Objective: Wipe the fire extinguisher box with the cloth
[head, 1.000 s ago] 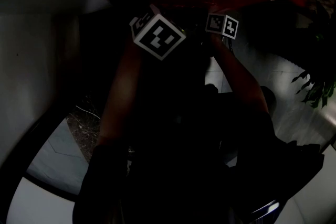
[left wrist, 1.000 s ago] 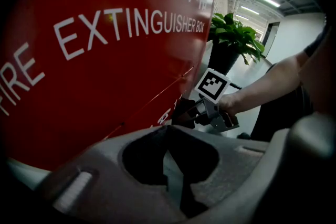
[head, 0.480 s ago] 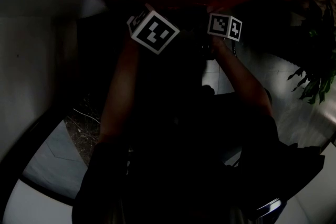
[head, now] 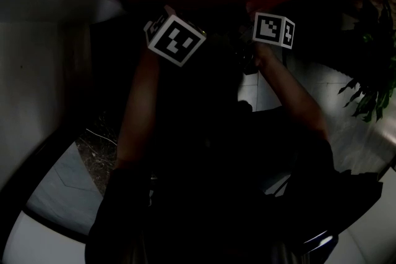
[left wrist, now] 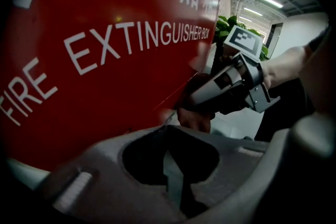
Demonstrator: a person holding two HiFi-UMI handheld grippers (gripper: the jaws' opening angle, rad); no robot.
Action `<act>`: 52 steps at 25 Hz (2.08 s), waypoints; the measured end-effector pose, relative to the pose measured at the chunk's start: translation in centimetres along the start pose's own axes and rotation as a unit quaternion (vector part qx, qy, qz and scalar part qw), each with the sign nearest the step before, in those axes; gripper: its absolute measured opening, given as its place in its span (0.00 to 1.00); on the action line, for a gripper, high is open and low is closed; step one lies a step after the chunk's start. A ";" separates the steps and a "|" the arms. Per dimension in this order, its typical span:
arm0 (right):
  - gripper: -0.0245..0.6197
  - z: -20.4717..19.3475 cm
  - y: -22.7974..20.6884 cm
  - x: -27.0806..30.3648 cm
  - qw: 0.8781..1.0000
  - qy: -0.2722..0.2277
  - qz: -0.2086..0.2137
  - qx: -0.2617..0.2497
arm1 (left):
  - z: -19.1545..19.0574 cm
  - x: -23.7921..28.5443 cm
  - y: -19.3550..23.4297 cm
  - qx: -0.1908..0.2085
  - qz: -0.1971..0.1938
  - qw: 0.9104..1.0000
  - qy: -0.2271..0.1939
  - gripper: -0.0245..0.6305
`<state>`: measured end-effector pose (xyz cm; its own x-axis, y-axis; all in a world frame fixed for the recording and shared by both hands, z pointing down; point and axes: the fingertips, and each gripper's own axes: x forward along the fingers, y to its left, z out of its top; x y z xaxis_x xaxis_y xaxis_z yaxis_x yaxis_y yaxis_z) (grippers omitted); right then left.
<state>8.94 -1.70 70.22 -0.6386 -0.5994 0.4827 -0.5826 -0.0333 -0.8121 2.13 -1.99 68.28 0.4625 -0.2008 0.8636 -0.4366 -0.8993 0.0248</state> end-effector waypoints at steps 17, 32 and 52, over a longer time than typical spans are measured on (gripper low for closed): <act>0.23 0.9 2.9 -1.2 0.999 0.000 -0.025 -0.034 | -0.7 -0.3 0.7 -0.004 -0.001 1.000 -0.001 0.04; 0.23 2.9 10.2 -3.1 0.996 -0.016 0.018 -0.085 | -0.7 -0.4 0.8 -0.008 -0.004 1.000 -0.006 0.04; 0.23 5.5 17.8 -6.3 0.985 -0.055 0.104 -0.127 | -0.4 -0.6 0.3 0.003 -0.002 1.000 -0.009 0.04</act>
<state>5.31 -2.91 50.94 -0.7069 -0.6558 0.2651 -0.5612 0.2920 -0.7745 1.43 -2.01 67.99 0.4775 -0.2039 0.8546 -0.4306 -0.9022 0.0254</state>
